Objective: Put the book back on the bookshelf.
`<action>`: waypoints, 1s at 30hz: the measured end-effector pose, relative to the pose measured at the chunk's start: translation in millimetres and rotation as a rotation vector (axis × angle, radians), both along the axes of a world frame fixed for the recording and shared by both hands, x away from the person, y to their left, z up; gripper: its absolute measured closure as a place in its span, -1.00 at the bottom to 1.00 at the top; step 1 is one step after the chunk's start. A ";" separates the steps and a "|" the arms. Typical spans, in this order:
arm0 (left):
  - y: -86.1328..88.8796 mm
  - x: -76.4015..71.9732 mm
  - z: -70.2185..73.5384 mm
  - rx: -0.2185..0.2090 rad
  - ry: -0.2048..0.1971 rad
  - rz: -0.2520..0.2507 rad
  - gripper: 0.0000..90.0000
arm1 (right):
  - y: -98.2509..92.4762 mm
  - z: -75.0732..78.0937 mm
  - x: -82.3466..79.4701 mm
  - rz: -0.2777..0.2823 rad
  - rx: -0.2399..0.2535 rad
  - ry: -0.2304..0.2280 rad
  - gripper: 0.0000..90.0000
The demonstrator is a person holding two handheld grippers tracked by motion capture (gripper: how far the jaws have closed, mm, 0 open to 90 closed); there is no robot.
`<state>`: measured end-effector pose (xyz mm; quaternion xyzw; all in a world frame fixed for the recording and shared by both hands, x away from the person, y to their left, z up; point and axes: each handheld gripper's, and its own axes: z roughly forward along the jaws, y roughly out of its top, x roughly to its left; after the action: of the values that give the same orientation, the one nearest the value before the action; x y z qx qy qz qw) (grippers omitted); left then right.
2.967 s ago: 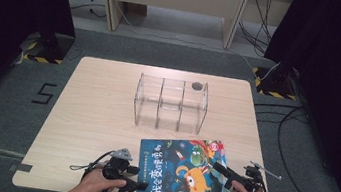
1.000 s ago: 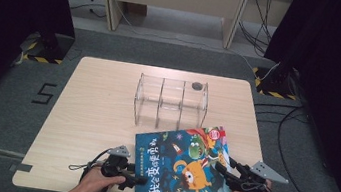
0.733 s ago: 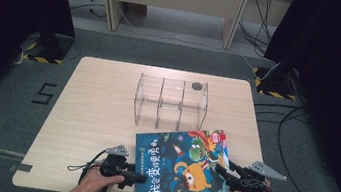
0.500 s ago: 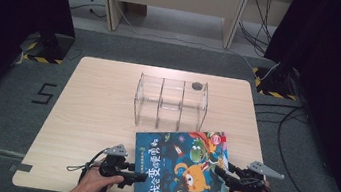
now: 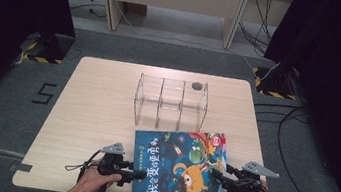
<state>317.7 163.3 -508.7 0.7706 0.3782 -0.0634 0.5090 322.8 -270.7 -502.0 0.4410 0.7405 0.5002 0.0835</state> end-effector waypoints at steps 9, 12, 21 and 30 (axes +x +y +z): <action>3.8 0.3 9.0 -0.084 -0.046 0.017 0.16 | 2.2 -1.2 0.6 0.021 0.023 0.021 -0.09; -0.7 -1.1 10.0 -0.107 -0.037 -0.021 0.15 | 7.4 -2.1 -0.2 0.057 0.030 0.041 -0.10; -0.3 -4.3 18.3 -0.151 -0.026 0.015 0.25 | 13.7 -3.8 -0.8 0.072 0.063 0.071 -0.11; 4.2 -1.5 20.0 -0.131 -0.003 0.060 0.22 | 15.6 -7.3 -0.2 0.071 0.060 0.118 -0.11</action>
<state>316.1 167.4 -488.7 0.7240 0.3954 -0.0715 0.5606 322.7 -255.2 -509.3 0.4456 0.7439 0.4981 0.0084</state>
